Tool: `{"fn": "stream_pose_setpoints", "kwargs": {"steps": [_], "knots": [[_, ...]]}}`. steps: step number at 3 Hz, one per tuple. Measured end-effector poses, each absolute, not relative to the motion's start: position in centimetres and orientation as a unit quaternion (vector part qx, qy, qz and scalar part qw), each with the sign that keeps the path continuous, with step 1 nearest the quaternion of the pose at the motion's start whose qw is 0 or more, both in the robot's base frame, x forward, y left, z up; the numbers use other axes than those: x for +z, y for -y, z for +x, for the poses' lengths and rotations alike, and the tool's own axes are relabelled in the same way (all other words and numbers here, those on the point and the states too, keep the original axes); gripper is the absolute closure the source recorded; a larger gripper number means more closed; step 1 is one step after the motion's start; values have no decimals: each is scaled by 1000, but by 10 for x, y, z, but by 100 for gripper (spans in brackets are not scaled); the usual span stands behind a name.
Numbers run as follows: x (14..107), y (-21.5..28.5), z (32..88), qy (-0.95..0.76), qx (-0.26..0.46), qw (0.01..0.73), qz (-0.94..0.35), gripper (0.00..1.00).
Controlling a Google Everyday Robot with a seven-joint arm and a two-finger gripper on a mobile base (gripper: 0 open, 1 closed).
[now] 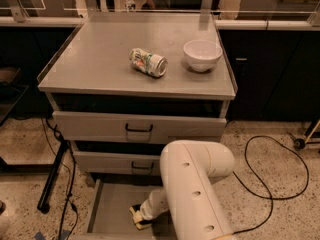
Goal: Place sponge into bottom drawer
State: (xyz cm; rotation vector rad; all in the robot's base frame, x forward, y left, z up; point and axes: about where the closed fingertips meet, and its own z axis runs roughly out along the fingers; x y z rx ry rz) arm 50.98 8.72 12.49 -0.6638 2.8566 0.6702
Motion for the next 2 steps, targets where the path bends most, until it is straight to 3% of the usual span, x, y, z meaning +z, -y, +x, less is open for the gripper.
{"fn": "stream_pose_setpoints", "kwargs": {"steps": [1,2], "knots": [[119,-91,509,-948,219,57,-222,100],[119,-91,509,-948,219,57,-222,82]]}}
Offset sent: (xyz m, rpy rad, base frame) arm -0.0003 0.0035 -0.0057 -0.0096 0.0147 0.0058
